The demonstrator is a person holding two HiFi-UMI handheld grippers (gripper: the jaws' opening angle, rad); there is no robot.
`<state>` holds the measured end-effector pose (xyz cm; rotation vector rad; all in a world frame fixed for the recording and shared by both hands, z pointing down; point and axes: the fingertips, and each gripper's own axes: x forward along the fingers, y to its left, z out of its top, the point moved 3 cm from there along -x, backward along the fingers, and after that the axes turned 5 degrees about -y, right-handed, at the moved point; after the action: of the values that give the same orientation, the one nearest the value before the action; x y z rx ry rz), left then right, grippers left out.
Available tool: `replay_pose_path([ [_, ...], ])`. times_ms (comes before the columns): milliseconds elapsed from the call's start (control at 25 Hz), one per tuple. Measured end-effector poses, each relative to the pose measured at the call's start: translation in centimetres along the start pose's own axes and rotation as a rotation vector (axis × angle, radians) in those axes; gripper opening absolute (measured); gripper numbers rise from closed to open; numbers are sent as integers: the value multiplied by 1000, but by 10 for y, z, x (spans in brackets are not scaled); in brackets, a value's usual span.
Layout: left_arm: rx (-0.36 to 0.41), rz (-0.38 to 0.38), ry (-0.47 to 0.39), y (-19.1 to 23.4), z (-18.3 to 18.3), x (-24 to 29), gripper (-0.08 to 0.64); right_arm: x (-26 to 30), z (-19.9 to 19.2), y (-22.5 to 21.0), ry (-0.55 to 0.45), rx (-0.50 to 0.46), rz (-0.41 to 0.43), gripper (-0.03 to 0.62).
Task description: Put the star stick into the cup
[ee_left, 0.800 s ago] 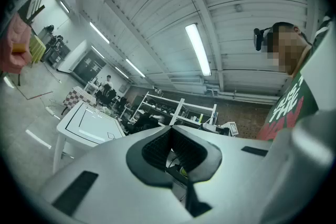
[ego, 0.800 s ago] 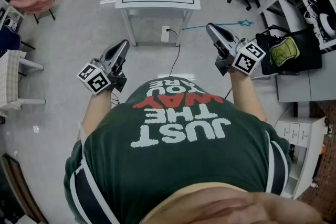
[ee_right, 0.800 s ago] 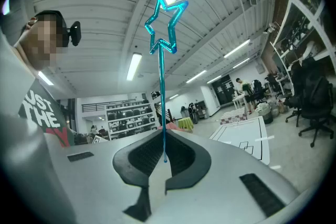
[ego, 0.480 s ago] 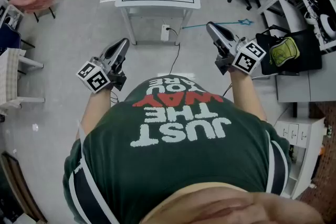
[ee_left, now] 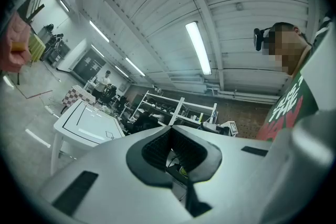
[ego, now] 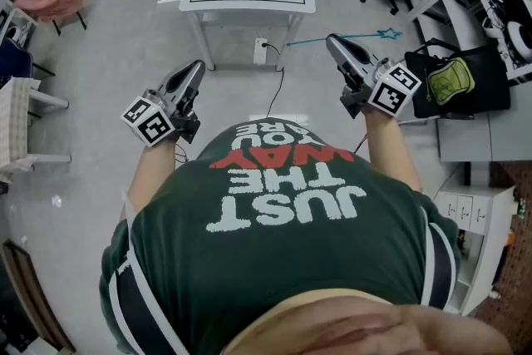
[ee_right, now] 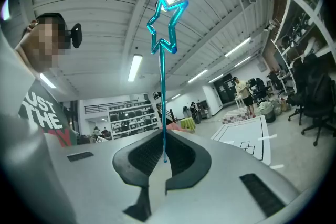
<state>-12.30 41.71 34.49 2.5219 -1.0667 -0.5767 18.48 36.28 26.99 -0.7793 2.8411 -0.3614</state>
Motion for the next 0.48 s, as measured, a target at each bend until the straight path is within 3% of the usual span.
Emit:
replay_pose_path([
  [120, 35, -37, 2, 1, -8, 7, 11, -6, 2, -4, 2, -6, 4, 43],
  [280, 11, -17, 6, -12, -12, 23, 11, -18, 9, -12, -2, -9, 8, 43],
  [480, 34, -36, 3, -28, -28, 46, 11, -41, 16, -27, 3, -9, 16, 43],
])
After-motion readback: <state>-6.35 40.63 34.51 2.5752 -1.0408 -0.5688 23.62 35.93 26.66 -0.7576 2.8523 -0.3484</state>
